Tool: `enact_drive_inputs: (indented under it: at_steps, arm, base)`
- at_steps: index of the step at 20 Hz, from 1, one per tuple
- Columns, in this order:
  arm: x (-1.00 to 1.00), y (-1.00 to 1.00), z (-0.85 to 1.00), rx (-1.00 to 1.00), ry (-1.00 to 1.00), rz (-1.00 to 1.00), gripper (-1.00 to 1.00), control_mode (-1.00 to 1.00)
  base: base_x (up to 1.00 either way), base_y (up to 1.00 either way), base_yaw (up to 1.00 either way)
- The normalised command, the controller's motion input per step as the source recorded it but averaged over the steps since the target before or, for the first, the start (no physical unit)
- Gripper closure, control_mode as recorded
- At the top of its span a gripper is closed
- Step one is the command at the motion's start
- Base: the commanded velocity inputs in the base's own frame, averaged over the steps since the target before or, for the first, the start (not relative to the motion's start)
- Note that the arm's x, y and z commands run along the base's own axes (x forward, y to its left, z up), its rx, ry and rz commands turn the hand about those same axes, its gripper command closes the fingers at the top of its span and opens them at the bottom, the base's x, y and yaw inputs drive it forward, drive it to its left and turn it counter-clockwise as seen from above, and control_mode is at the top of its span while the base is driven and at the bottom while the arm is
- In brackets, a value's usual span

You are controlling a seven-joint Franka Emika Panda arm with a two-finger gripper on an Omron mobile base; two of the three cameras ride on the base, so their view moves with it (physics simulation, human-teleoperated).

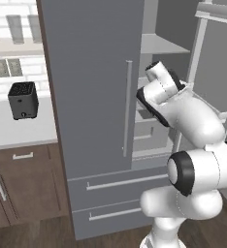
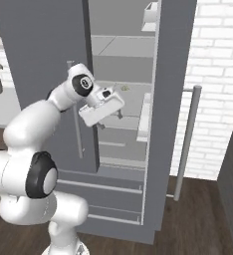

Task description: Take the strawberry from the fridge and place it on top of the pancake, located on the dining counter.

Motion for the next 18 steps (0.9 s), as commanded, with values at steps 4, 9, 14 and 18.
enact_drive_inputs:
  at_steps: [4, 9, 14, 18]
  arm:
    - [0.45, 0.68, -0.14, 0.64, -0.23, -0.01, -1.0, -1.0]
    - [0.3, 0.72, 0.17, 0.33, -0.57, 0.0, -1.0, -1.0]
    - [0.02, 0.75, 0.37, 0.0, -0.6, 0.0, -1.0, -1.0]
    - [0.03, 0.78, 0.46, -0.09, -0.31, -0.09, -1.0, -1.0]
  base:
    - [0.0, 0.0, 0.0]
    - [0.0, 0.0, 0.0]
    - [0.0, 0.0, 0.0]
    - [0.0, 0.0, 0.0]
